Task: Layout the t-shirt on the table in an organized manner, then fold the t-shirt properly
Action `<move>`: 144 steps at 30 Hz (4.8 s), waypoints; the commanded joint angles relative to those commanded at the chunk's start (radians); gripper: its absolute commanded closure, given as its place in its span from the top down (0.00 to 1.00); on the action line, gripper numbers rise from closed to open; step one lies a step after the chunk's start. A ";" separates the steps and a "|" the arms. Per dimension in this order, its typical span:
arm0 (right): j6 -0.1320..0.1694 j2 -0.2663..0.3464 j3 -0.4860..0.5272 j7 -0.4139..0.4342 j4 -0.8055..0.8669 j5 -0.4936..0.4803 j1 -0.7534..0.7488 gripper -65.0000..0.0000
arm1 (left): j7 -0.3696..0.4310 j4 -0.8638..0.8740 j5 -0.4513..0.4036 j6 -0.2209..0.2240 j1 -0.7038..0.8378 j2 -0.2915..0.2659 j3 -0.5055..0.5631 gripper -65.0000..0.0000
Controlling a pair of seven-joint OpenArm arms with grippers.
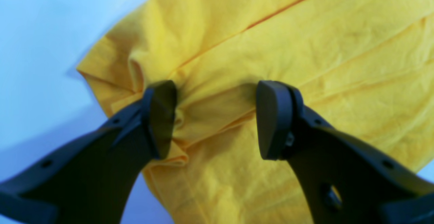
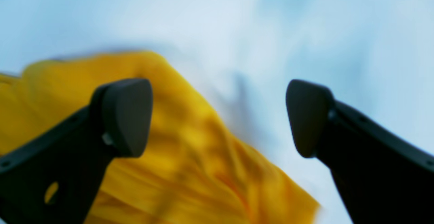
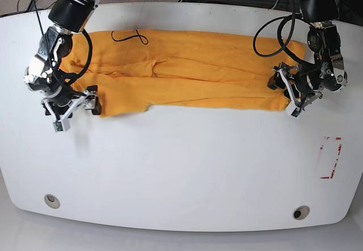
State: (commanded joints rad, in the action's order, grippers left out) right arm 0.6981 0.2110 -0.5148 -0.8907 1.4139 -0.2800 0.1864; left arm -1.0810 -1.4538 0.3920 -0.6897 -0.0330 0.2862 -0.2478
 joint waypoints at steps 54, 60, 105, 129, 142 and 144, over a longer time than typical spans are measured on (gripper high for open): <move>0.000 0.035 0.040 -0.373 0.548 -0.532 -0.491 0.54 | 0.003 0.002 -0.068 -0.003 -0.002 -0.023 0.000 0.54; 0.000 0.100 0.038 -0.367 0.545 -0.664 -0.489 0.66 | 0.003 0.002 -0.068 -0.003 -0.002 -0.023 0.000 0.54; 0.000 0.031 0.256 -0.330 0.612 -0.440 -0.542 0.41 | 0.003 0.000 -0.064 -0.005 -0.018 -0.023 0.000 0.54; 0.000 -0.120 0.387 -0.304 0.387 -0.222 -0.325 0.41 | 0.003 0.000 -0.064 -0.006 -0.018 -0.023 0.000 0.54; 0.000 -0.044 0.462 -0.311 0.621 -0.224 -0.450 0.41 | 0.003 0.000 -0.064 -0.006 -0.018 -0.021 0.000 0.54; 0.000 -0.021 0.459 -0.311 0.621 -0.227 -0.457 0.40 | 0.003 0.000 -0.064 -0.006 -0.018 -0.021 0.000 0.54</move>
State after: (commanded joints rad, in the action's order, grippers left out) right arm 0.6981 0.1895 -0.0560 -1.2022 2.0353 -0.5071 -0.2708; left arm -1.0779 -1.4538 0.3276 -0.6958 -0.0514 0.2647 -0.2478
